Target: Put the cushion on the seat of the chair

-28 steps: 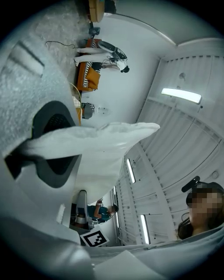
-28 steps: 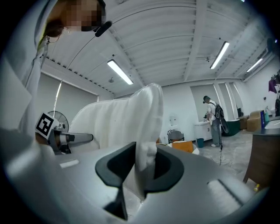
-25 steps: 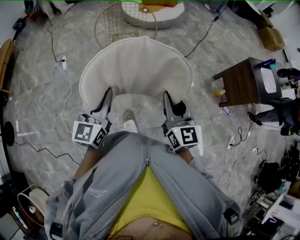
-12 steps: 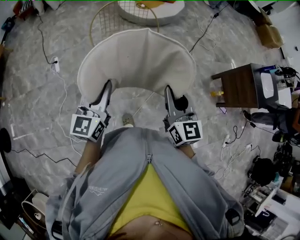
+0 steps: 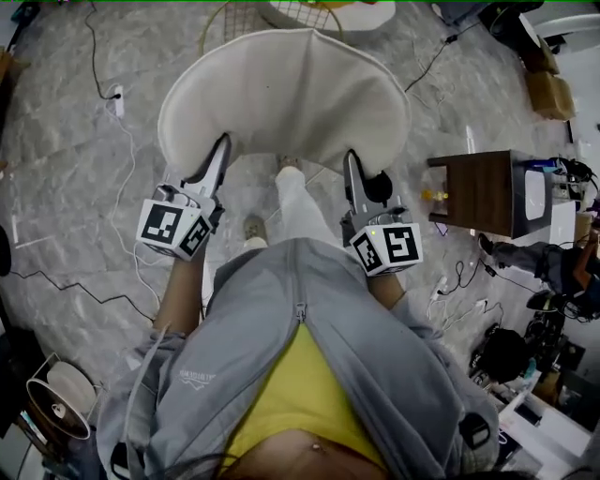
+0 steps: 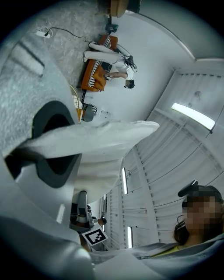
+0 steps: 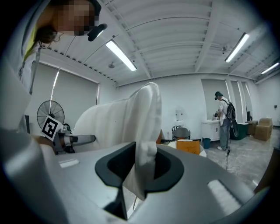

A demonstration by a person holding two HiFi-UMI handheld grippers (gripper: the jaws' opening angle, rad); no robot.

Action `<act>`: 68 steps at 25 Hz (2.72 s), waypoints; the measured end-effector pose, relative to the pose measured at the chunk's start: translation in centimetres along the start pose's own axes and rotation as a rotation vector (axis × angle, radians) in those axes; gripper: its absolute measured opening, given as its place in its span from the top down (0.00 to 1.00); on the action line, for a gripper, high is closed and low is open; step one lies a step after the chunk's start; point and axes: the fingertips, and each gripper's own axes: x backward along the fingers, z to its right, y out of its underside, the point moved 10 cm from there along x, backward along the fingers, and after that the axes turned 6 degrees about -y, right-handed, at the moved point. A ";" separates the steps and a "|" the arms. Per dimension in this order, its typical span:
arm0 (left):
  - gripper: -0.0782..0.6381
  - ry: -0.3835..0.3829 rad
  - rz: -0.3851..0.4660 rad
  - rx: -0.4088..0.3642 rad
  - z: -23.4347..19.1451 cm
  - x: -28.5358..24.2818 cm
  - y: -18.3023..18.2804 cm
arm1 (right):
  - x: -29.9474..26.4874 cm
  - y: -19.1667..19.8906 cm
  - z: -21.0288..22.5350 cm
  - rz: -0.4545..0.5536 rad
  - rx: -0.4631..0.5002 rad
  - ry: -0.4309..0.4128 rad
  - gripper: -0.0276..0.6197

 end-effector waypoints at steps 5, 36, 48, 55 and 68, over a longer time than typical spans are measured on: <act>0.81 -0.048 0.028 0.025 -0.8 -0.6 -0.3 | -2.5 -0.4 1.2 0.013 0.013 -0.049 0.86; 0.80 -0.212 -0.298 0.078 -6.9 -28.7 5.7 | -23.4 7.8 26.8 -0.171 -0.218 -0.137 0.85; 0.79 -0.130 -0.580 0.242 -13.7 -31.1 16.3 | -27.6 18.1 27.5 -0.463 -0.350 -0.068 0.85; 0.79 -0.123 -0.680 0.289 -18.5 -33.1 23.0 | -31.5 25.0 28.3 -0.559 -0.402 -0.045 0.85; 0.73 -0.123 -0.807 0.388 -25.6 -36.2 31.6 | -37.4 33.7 30.6 -0.671 -0.402 -0.057 0.83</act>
